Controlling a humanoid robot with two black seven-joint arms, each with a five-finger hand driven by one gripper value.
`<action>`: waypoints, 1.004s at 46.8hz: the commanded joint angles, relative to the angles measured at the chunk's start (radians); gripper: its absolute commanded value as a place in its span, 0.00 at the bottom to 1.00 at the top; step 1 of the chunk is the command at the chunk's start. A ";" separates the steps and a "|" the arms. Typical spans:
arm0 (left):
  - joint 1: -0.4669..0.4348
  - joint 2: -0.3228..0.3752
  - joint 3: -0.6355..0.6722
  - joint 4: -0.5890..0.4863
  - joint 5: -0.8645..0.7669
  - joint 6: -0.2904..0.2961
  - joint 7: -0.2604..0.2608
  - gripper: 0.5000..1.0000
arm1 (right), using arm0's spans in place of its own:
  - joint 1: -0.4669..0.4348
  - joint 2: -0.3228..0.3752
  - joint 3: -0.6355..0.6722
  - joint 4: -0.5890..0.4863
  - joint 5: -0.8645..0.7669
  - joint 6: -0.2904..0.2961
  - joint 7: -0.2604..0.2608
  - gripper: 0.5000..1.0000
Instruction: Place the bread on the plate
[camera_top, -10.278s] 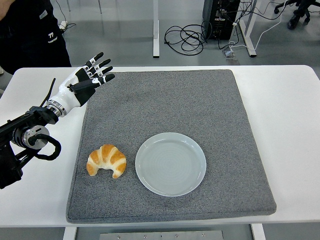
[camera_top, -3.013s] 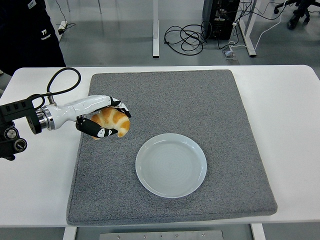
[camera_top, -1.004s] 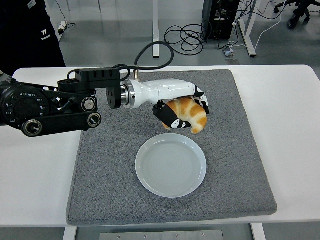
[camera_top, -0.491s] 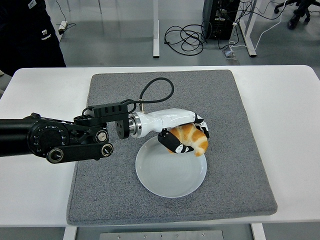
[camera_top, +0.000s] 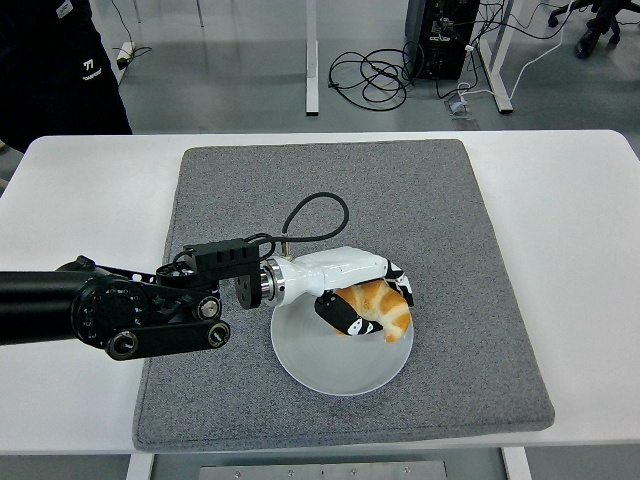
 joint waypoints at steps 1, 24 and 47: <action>0.006 0.004 0.001 0.000 0.004 0.001 0.000 0.00 | 0.000 0.000 0.000 -0.002 0.000 0.000 -0.001 1.00; 0.046 0.055 -0.005 -0.019 0.015 0.004 0.000 0.00 | 0.005 0.000 0.000 0.000 0.000 0.000 -0.001 1.00; 0.057 0.074 -0.010 -0.049 -0.011 0.002 0.004 0.62 | 0.005 0.000 0.000 0.001 0.000 0.000 0.001 1.00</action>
